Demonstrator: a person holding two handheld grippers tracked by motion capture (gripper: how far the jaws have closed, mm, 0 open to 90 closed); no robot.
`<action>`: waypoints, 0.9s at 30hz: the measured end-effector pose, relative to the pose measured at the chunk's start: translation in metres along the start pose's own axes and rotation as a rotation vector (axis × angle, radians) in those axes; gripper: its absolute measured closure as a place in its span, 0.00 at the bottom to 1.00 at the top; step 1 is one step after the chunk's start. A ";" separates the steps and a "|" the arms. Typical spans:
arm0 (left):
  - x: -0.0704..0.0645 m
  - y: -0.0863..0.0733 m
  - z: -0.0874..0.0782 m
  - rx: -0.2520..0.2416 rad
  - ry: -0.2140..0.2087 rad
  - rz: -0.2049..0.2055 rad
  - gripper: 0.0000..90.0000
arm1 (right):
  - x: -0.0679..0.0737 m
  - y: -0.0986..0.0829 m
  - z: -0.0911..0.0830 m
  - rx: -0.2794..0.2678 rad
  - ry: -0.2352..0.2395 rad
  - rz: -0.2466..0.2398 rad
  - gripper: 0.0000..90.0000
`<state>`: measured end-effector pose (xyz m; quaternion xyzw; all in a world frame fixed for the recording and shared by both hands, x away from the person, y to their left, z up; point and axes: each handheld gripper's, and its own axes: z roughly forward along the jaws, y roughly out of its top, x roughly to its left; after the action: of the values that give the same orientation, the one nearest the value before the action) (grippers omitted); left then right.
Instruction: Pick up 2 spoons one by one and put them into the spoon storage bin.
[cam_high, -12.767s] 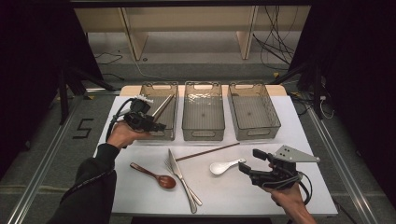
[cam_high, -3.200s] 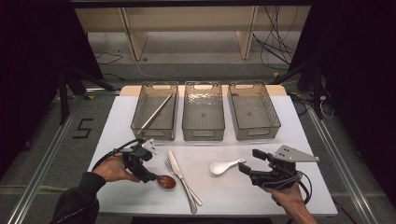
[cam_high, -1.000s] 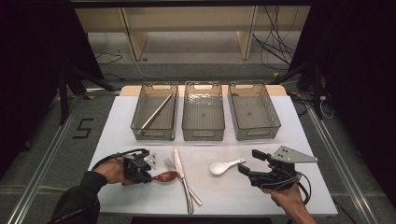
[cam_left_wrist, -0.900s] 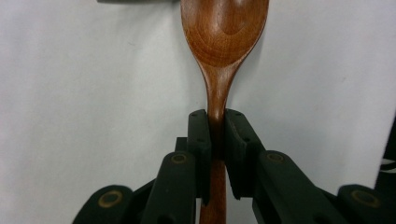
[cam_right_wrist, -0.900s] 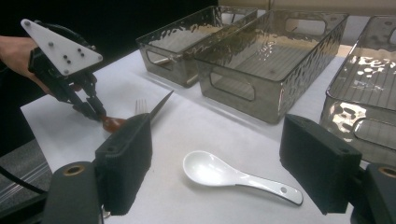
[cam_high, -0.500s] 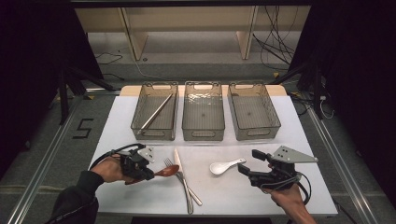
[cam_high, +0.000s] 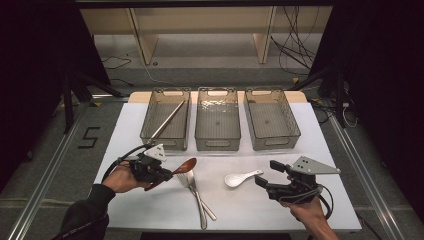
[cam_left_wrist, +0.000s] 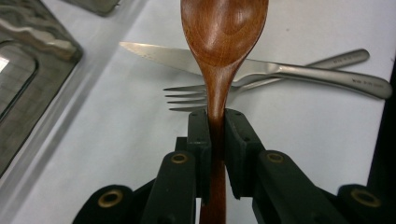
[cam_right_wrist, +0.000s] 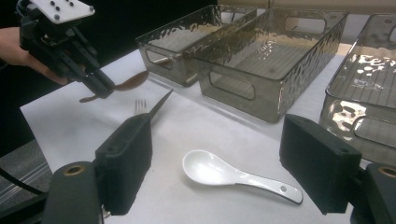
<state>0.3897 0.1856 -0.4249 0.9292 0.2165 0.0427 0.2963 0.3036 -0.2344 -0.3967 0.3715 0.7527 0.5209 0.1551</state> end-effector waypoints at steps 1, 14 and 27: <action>0.001 0.000 0.000 -0.012 -0.003 -0.026 0.90 | 0.000 0.000 0.000 0.000 0.000 0.000 0.29; 0.010 0.002 -0.004 -0.068 0.044 -0.173 0.90 | -0.001 0.000 0.000 0.004 -0.002 0.005 0.29; 0.011 0.008 -0.006 -0.093 0.072 -0.210 0.90 | -0.001 -0.001 0.001 0.004 -0.002 0.006 0.29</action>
<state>0.4013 0.1872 -0.4160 0.8846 0.3210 0.0549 0.3338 0.3043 -0.2346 -0.3975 0.3746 0.7527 0.5192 0.1536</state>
